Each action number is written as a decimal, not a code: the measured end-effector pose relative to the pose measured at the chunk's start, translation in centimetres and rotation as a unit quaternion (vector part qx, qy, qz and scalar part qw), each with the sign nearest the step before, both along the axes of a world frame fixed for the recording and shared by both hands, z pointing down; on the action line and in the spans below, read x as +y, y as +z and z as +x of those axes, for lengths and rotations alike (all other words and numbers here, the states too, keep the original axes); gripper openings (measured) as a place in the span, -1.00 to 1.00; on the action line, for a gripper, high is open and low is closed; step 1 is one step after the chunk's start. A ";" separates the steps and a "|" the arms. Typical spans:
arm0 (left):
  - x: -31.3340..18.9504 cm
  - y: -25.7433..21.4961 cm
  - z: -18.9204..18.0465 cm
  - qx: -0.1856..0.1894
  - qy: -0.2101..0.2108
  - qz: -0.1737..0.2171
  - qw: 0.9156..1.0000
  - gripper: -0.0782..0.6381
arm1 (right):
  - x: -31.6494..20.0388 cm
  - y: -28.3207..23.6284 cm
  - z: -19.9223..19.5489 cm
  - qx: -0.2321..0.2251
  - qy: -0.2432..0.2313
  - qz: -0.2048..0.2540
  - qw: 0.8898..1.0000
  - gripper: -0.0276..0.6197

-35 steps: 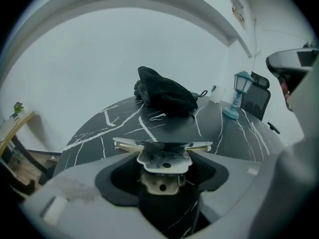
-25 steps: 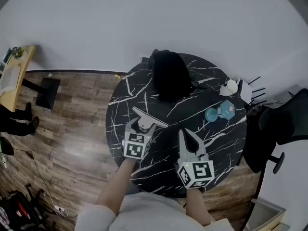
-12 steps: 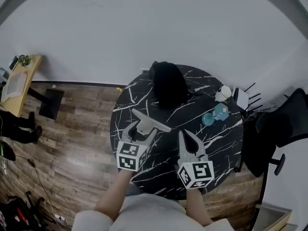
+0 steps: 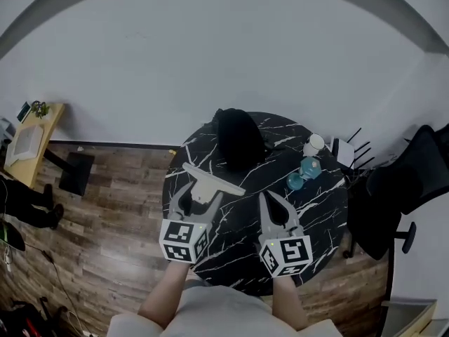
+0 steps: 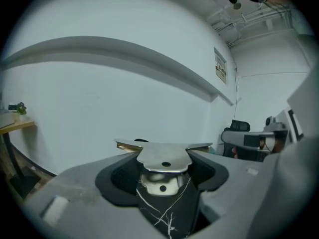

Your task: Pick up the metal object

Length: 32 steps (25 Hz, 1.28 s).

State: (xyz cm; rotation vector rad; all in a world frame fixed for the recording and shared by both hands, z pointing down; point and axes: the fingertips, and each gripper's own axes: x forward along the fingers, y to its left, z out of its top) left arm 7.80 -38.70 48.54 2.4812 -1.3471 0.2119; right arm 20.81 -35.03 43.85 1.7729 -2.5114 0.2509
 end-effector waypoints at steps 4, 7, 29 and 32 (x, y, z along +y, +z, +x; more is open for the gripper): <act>0.2 -2.6 -0.7 0.019 -0.011 0.023 0.999 0.06 | 0.4 -1.7 -0.1 0.006 -0.001 0.018 1.000 -0.92; 0.4 -4.2 -1.2 0.027 -0.017 0.039 0.999 0.06 | 0.6 -2.7 -0.3 0.017 -0.004 0.028 0.999 -0.93; 1.0 -12.1 -1.3 0.046 -0.023 0.139 0.989 0.06 | 2.4 -8.4 3.6 0.043 0.060 0.097 0.993 -0.93; 1.1 -13.2 -1.4 0.043 -0.027 0.155 0.987 0.06 | 2.5 -8.9 4.0 0.046 0.067 0.104 0.991 -0.93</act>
